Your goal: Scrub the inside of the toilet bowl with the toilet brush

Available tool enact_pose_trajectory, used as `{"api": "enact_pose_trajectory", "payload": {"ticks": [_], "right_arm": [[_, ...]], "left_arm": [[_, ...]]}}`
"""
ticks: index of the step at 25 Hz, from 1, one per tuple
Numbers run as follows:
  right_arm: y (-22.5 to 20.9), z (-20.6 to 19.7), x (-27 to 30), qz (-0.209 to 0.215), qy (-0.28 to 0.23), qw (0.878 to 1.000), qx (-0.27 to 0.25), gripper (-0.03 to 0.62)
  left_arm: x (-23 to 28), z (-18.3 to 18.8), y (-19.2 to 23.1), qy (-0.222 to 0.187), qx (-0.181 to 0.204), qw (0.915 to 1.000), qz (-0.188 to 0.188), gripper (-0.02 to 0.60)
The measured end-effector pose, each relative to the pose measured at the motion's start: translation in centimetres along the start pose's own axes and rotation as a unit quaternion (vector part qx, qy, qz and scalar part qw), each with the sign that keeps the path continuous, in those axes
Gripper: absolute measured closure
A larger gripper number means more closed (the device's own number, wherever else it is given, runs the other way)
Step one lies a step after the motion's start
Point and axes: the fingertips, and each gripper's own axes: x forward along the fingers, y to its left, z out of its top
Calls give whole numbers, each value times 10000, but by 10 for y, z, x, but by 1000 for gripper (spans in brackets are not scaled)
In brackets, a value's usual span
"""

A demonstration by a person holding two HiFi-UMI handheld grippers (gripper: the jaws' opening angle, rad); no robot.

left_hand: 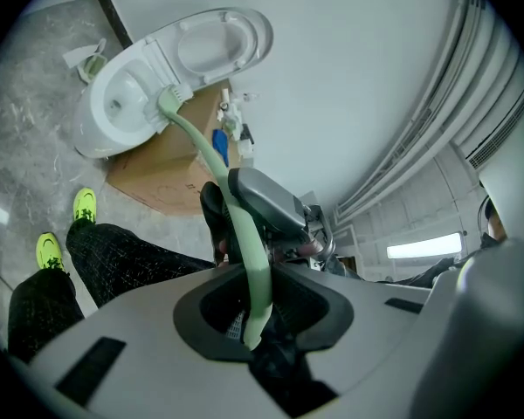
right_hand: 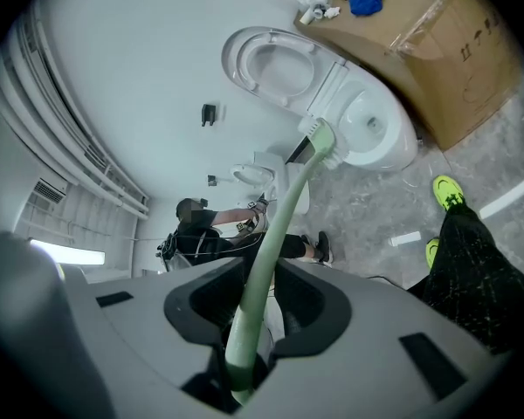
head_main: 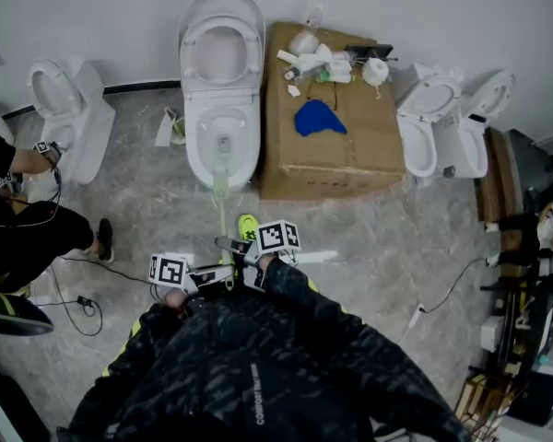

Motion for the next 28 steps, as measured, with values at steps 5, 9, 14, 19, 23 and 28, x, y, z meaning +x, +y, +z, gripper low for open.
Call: {"api": "enact_pose_trajectory", "payload": {"ticks": [5, 9, 14, 19, 23, 28], "right_arm": [[-3, 7, 10, -61, 97, 9999, -3, 487], [-3, 25, 18, -43, 88, 9999, 101, 488], [-1, 54, 30, -141, 218, 9996, 71, 490], [-3, 92, 38, -166, 328, 9992, 171, 490], [-2, 126, 46, -185, 428, 9987, 204, 493], [-8, 174, 46, -266, 495, 9979, 311, 499]], "left_arm": [[-6, 14, 13, 14, 370, 9988, 326, 500], [0, 31, 2, -97, -70, 9999, -4, 500], [2, 62, 0, -184, -222, 9996, -8, 500], [3, 104, 16, -187, -10, 9988, 455, 500], [12, 139, 13, -263, -163, 9988, 388, 500], [31, 186, 21, -162, -41, 9980, 617, 500]]}}
